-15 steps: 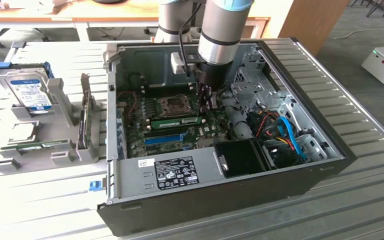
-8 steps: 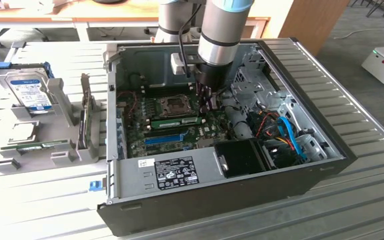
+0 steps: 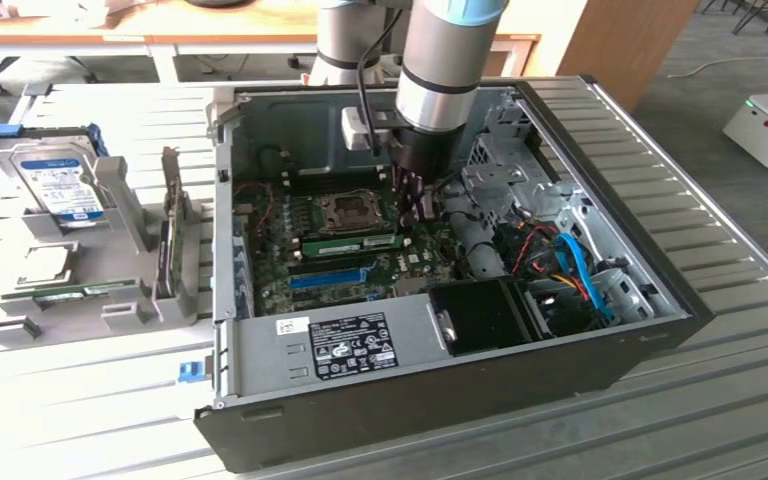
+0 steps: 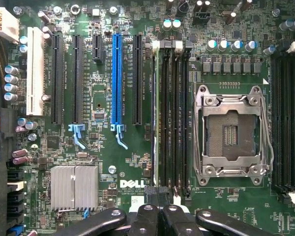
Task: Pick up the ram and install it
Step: 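Press down the ram until it locks into place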
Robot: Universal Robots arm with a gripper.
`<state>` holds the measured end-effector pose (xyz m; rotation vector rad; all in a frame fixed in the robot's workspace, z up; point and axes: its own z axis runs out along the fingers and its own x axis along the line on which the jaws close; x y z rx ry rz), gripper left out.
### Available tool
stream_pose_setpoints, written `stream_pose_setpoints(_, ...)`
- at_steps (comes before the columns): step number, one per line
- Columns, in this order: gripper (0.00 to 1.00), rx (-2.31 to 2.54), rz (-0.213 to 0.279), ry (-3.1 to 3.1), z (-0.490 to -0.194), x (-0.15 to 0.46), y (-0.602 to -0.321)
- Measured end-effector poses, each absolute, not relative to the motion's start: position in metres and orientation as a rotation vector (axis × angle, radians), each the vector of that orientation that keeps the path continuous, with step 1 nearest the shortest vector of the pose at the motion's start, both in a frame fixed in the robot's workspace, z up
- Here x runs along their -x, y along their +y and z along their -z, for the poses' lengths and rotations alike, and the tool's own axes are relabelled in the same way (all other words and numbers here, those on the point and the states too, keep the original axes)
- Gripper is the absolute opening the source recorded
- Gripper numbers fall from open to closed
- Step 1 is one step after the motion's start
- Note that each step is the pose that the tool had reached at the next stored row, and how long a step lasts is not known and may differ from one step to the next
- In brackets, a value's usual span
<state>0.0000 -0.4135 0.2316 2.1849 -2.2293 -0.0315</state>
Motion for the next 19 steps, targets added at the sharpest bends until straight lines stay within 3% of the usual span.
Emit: stream_pose_setpoints(19,0.11,-2.185,0.032,-2.229,-0.2294,0.0000,-0.4118)
